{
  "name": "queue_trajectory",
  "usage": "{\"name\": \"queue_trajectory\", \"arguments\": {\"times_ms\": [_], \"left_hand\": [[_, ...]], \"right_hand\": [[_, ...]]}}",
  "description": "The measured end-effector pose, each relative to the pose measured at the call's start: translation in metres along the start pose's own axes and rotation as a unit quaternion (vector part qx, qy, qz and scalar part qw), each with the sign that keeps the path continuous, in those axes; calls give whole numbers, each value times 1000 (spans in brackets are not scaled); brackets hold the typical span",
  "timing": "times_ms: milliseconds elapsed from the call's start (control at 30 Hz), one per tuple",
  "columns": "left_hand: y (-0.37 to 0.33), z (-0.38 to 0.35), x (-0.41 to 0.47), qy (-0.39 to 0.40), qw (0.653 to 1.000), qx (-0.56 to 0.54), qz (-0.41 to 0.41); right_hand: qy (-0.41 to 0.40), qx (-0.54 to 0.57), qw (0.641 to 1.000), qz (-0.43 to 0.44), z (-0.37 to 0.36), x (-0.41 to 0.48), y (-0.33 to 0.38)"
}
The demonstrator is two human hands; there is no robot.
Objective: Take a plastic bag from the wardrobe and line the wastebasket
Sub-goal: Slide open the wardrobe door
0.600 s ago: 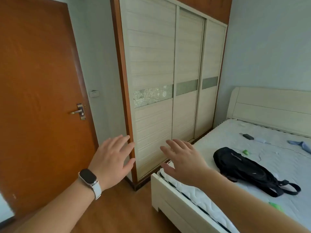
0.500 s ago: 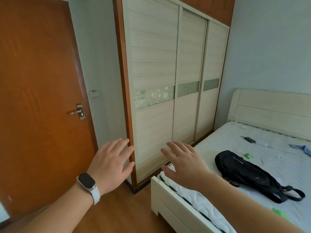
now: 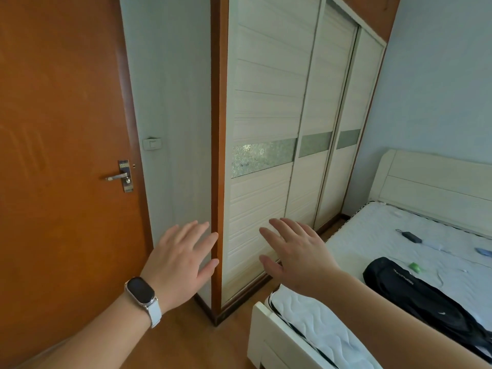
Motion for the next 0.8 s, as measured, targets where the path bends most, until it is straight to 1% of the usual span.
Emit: {"name": "queue_trajectory", "arguments": {"times_ms": [200, 467, 667, 800], "left_hand": [[50, -20, 36, 7, 1000, -24, -3], [82, -57, 96, 31, 999, -16, -6], [94, -95, 161, 51, 998, 24, -4], [105, -117, 217, 51, 997, 45, 27]], "right_hand": [[-11, -43, 999, -26, -23, 52, 0], [-41, -41, 998, -25, -59, 110, -27], [-33, 1, 999, -10, -115, 167, -64], [-73, 16, 997, -5, -142, 211, -104]]}}
Point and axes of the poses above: each hand's wrist, its own x-axis towards the middle knuckle, its own z-axis out of the back of the hand, y = z × x, the point moved 9 cm from there along x, towards the middle knuckle, and after that the axes turned 14 degrees about -x, right-handed, at the moved point
